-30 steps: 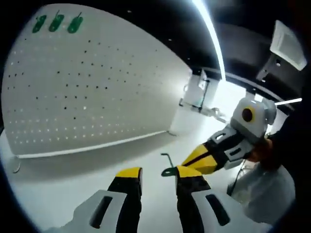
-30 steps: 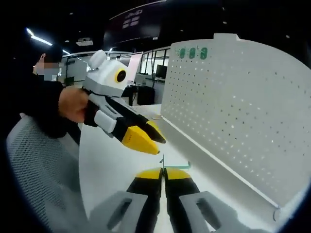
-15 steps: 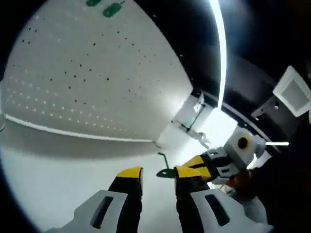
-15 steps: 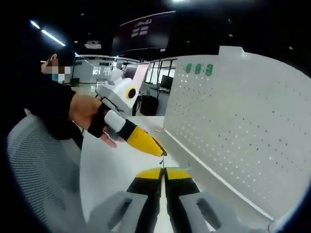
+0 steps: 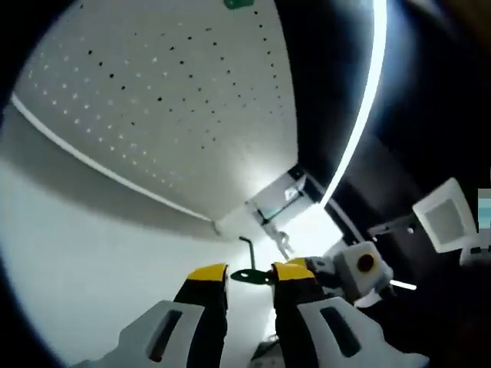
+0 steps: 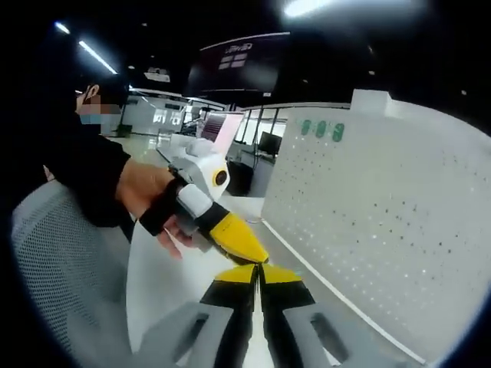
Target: Insert the hook assembly into the mounting plate slot until the hook locks in place.
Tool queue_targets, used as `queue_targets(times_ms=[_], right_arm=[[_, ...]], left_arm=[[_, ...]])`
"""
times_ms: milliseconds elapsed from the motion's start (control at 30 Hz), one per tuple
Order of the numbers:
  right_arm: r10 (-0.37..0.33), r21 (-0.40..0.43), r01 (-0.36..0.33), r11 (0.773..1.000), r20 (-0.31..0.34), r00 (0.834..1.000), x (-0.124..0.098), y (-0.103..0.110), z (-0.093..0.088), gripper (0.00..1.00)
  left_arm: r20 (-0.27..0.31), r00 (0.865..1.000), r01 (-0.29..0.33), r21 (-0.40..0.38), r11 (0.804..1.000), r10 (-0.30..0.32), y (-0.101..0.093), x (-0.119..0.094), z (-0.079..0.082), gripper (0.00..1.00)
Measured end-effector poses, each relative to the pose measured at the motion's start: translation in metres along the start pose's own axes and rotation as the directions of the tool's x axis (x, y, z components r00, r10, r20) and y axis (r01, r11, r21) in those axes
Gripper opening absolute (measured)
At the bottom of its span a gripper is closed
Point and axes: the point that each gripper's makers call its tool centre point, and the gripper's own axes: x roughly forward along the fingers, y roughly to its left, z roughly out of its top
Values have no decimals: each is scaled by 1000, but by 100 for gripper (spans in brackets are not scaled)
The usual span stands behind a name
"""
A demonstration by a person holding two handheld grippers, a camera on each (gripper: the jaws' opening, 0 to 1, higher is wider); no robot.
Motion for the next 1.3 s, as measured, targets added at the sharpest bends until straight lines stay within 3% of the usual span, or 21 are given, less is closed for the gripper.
queue_targets(times_ms=[167, 300, 400, 533, 667, 900, 1067, 1233, 1300], right_arm=[[-3, -8, 3, 1000, 18, 1000, -1, 0, 4, 0], [-3, -10, 4, 1000, 35, 999, -1, -1, 8, 0], [3, -12, -2, 1000, 38, 999, -1, 1, 9, 0], [4, -2, -4, 1000, 49, 999, -2, 0, 11, 0], [5, -3, -5, 1000, 46, 999, -1, 1, 11, 0], [-1, 0, 1, 1000, 32, 999, -1, -1, 7, 0], [5, 3, -5, 1000, -3, 1000, 2, 0, -1, 0], [17, 19, -17, 1000, -35, 999, 3, 2, -9, 1], [18, 27, -17, 999, -55, 998, 4, 2, -15, 1]], left_arm=[[11, 1000, 20, -102, 995, -19, -1, 1, -1, 26], [19, 998, 67, -242, 968, -64, -7, 5, -5, 30], [12, 998, 67, -237, 969, -66, -6, 6, -6, 30], [36, 996, 87, -249, 965, -80, -18, 6, -9, 21], [49, 996, 88, -239, 967, -79, -22, 6, -7, 20], [74, 995, 81, -132, 988, -72, -16, 2, 5, 18], [65, 996, 51, 42, 998, -53, -13, 1, 8, 17], [33, 999, 14, 210, 978, -21, -10, 2, 7, 16], [5, 1000, -20, 321, 947, 19, -8, 3, 5, 16]])
